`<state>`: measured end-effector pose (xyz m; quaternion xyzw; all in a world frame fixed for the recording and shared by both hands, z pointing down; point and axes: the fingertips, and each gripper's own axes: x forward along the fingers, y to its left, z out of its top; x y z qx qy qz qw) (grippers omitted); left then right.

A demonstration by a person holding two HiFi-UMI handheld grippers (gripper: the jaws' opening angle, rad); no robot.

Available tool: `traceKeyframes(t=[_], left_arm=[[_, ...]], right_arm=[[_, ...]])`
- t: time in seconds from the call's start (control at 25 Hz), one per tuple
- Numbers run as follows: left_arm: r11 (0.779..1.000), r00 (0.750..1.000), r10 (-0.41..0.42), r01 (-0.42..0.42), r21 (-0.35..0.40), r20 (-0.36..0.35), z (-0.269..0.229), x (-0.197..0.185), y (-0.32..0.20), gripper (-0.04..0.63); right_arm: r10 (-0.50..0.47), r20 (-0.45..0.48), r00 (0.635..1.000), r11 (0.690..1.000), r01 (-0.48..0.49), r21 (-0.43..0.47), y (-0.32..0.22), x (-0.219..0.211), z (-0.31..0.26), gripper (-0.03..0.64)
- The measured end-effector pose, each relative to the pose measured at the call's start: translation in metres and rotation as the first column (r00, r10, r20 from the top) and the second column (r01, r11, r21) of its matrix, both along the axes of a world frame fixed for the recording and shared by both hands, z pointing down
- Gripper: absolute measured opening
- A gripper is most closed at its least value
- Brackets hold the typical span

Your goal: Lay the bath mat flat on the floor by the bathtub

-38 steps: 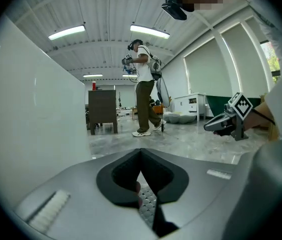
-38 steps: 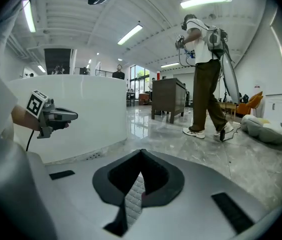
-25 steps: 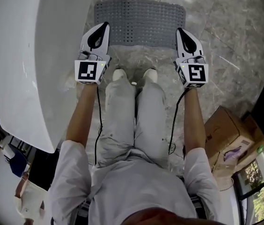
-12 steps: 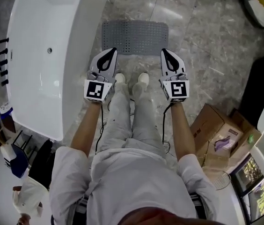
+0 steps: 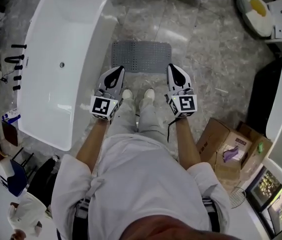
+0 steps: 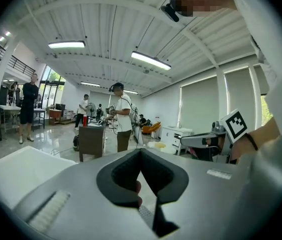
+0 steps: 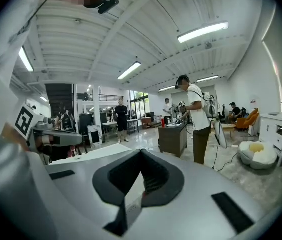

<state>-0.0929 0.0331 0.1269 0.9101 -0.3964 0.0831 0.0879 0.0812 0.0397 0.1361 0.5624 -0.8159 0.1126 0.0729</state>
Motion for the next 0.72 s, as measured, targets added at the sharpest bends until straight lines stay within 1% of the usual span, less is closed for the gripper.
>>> traceKeyframes(t=[0.16, 0.32, 0.48, 0.64, 0.72], left_arm=[[1.0, 1.0, 0.029, -0.029, 0.002, -0.01, -0.027, -0.003, 0.021, 0.0], [0.999, 0.999, 0.044, -0.043, 0.028, -0.028, -0.052, 0.001, 0.027, 0.0], [0.998, 0.998, 0.046, -0.043, 0.041, -0.049, -0.075, -0.006, 0.028, 0.0], [0.998, 0.998, 0.032, -0.029, 0.056, -0.05, -0.092, -0.005, 0.03, 0.0], [0.999, 0.997, 0.023, -0.02, 0.051, -0.068, -0.098, -0.005, 0.032, 0.0]], right_arm=[[-0.001, -0.007, 1.0, 1.0, 0.001, 0.024, 0.017, -0.01, -0.04, 0.002], [0.007, -0.011, 1.0, 0.999, -0.006, 0.051, 0.027, -0.011, -0.068, 0.003], [-0.003, -0.014, 1.0, 0.998, 0.004, 0.063, 0.033, -0.022, -0.086, 0.003], [-0.016, -0.013, 1.0, 0.996, 0.017, 0.091, 0.033, -0.025, -0.105, 0.002], [-0.012, -0.007, 1.0, 0.994, 0.012, 0.106, 0.034, -0.027, -0.113, 0.002]])
